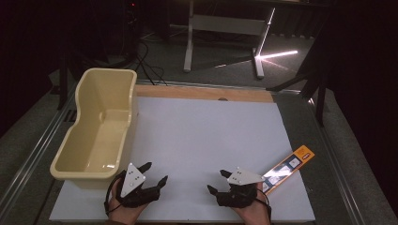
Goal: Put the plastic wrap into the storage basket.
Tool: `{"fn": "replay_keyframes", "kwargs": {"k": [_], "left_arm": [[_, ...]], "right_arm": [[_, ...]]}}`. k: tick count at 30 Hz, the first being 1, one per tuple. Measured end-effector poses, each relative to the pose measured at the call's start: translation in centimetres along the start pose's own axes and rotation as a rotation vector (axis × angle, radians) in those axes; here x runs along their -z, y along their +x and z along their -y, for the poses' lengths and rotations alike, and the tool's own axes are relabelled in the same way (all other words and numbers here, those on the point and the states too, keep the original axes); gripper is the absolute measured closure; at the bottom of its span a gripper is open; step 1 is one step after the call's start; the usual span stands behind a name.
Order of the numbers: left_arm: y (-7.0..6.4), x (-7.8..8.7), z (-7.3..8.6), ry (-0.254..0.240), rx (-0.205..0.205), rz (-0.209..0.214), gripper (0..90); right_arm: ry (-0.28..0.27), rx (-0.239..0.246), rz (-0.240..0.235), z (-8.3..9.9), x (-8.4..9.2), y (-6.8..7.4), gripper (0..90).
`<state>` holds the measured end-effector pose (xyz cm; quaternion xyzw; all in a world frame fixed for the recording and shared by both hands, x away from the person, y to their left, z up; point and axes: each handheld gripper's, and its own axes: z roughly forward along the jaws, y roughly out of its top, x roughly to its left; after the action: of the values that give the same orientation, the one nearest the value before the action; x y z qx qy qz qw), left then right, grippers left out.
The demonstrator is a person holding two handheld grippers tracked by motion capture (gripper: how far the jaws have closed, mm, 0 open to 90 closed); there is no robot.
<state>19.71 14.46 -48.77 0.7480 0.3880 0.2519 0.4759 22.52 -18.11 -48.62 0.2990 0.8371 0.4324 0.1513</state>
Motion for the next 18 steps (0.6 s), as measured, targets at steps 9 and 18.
{"fn": "replay_keyframes", "kwargs": {"k": [9,18], "left_arm": [[-0.1,0.1,0.1,-0.004,-0.007,-0.003,30.1],[-0.1,0.2,0.2,-0.012,-0.002,-0.009,30.1]], "right_arm": [[0.010,-0.005,-0.006,0.0,0.5,-0.5,38.6],[0.072,-0.012,-0.030,0.1,1.2,-1.3,70.1]]}}
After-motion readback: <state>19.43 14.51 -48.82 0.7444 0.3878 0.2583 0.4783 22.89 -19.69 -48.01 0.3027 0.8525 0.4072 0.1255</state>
